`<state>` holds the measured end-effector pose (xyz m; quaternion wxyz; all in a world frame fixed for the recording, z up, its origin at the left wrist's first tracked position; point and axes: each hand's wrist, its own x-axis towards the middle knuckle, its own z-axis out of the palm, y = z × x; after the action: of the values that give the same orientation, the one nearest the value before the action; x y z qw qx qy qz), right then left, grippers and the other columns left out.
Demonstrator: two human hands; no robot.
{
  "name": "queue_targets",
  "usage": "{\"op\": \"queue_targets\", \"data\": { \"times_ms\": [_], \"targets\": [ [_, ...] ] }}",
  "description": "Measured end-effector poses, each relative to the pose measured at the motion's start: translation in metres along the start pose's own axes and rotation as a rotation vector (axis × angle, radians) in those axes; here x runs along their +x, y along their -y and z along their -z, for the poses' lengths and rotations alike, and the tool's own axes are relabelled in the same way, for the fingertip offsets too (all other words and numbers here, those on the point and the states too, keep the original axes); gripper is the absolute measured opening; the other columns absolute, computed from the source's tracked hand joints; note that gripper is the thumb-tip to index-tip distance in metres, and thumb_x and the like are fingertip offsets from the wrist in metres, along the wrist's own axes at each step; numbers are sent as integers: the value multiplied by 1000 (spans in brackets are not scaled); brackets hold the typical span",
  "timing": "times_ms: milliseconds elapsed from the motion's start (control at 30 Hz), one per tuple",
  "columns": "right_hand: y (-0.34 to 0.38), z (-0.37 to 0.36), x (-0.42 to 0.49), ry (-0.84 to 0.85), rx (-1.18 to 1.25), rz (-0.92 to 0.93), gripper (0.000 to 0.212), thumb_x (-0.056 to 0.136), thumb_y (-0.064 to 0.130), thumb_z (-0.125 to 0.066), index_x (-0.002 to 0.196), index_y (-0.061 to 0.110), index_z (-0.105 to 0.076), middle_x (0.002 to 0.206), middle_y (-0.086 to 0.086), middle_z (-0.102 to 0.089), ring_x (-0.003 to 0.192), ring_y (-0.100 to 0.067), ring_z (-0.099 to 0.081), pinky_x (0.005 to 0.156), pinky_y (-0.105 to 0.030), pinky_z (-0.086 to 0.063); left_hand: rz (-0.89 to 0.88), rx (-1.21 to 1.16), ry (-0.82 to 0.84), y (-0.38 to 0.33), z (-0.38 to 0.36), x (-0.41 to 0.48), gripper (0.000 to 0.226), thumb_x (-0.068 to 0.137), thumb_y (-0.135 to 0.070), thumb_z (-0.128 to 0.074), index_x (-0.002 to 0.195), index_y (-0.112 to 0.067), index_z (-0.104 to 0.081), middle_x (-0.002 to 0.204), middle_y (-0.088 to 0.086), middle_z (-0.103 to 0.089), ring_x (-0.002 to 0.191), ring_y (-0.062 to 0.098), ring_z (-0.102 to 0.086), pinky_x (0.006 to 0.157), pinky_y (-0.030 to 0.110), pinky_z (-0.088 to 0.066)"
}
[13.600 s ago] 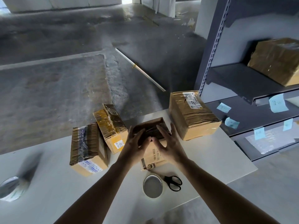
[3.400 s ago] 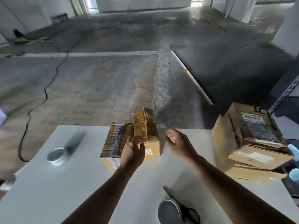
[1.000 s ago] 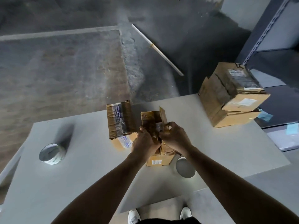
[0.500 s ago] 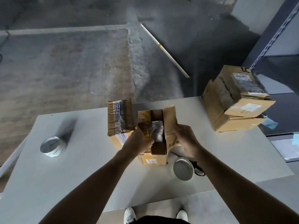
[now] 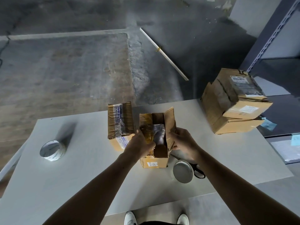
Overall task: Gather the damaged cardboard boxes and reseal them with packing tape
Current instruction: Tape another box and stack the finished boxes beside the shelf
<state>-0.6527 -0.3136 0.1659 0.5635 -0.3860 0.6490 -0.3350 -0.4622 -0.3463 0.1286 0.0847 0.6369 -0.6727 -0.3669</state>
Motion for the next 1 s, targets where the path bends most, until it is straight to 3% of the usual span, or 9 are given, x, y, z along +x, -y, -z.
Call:
{"op": "queue_targets", "data": {
  "times_ms": [100, 167, 367, 500, 667, 733, 800, 900, 1000],
  "targets": [
    [2, 2, -6, 160, -63, -49, 30, 94, 11, -62, 122, 18, -52, 112, -7, -65, 103, -21, -66, 74, -27, -58, -16, 1, -8, 0, -2, 0, 72, 86, -44, -70, 137, -11, -32, 108, 7, -63, 95, 24, -66, 81, 36, -58],
    [0, 4, -9, 206, -78, -79, 34, 91, -2, -57, 117, 20, -53, 105, -6, -65, 101, -21, -64, 77, -29, -56, -8, 5, 0, -1, -3, 1, 70, 85, -45, -69, 135, -11, -33, 106, 9, -63, 94, 25, -66, 82, 38, -58],
    [-24, 19, -9, 102, 160, -96, 30, 98, -4, -50, 128, -2, -53, 109, -22, -65, 95, -28, -67, 75, -37, -54, -14, -5, 35, -2, 0, 2, 57, 90, -46, -62, 131, -14, -40, 101, 8, -64, 86, 21, -66, 68, 30, -54],
    [-30, 21, -10, 120, 185, -90, 29, 100, 0, -50, 128, 0, -53, 121, -26, -63, 103, -31, -65, 85, -41, -54, -47, -16, 41, -3, 0, 2, 56, 92, -46, -60, 133, -14, -38, 101, 8, -63, 84, 20, -65, 65, 28, -51],
    [-33, 17, -9, 64, 117, -13, 28, 99, 4, -55, 127, 6, -52, 117, -21, -65, 104, -31, -66, 92, -48, -55, -34, -33, 17, -2, -3, -2, 70, 88, -44, -67, 138, -13, -28, 108, 8, -63, 91, 23, -68, 77, 38, -59],
    [-28, 13, -12, 98, 38, 55, 32, 98, 8, -57, 129, 9, -52, 118, -18, -66, 104, -27, -66, 88, -41, -56, -40, -52, -6, -4, -6, -4, 85, 83, -48, -71, 142, -15, -20, 116, 8, -62, 97, 26, -68, 81, 42, -60],
    [-22, 10, -13, 180, -119, 120, 50, 89, 14, -59, 138, 20, -48, 127, -6, -65, 113, -22, -64, 95, -38, -54, -33, -93, -4, -7, -9, -9, 97, 76, -58, -73, 144, -19, -16, 123, 9, -58, 106, 29, -66, 83, 45, -60],
    [-12, 7, -19, 299, -351, 170, 87, 81, 8, -55, 157, 33, -19, 151, 9, -41, 131, -17, -49, 107, -35, -45, -6, -152, -7, -7, -17, -13, 111, 62, -74, -68, 144, -28, -9, 130, 14, -54, 113, 33, -62, 85, 48, -59],
    [-10, 7, -24, 318, -484, 201, 81, 93, 1, -48, 159, 27, -10, 160, 2, -28, 126, -9, -49, 94, -14, -44, 7, -210, -9, -5, -19, -14, 98, 69, -65, -72, 139, -38, -8, 129, 14, -54, 114, 34, -61, 85, 48, -59]
  ]
}}
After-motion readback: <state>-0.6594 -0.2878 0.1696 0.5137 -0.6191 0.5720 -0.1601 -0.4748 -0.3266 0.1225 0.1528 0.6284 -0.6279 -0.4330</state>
